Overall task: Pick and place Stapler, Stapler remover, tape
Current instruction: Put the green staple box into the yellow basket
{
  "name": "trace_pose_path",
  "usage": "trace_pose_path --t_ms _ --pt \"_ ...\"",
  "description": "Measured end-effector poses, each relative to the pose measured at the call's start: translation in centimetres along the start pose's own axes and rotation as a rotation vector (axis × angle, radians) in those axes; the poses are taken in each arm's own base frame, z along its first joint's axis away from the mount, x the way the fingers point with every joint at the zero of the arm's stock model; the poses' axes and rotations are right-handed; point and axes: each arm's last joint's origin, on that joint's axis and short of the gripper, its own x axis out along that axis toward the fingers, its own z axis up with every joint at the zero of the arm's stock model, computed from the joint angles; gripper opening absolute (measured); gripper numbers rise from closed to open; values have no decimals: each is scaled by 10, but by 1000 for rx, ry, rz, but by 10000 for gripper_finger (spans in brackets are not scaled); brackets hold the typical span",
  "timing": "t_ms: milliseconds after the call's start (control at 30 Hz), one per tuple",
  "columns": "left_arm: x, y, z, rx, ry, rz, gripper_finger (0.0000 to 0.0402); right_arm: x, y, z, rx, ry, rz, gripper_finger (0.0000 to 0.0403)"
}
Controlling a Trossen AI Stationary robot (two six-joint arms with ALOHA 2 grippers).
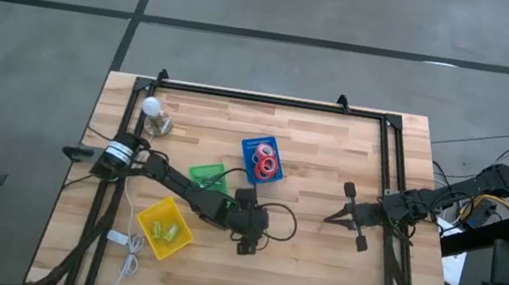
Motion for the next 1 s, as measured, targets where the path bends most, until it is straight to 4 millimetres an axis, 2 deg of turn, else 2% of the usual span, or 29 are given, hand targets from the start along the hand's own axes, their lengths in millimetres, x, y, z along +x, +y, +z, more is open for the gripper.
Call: trace_pose_path --t_ms 567,1000 --pt "3 -3 -3 -11 -9 -47 319 0 0 0 0 0 0 9" --pt "18 -5 -11 -4 11 -39 316 0 0 0 0 -1 0 9"
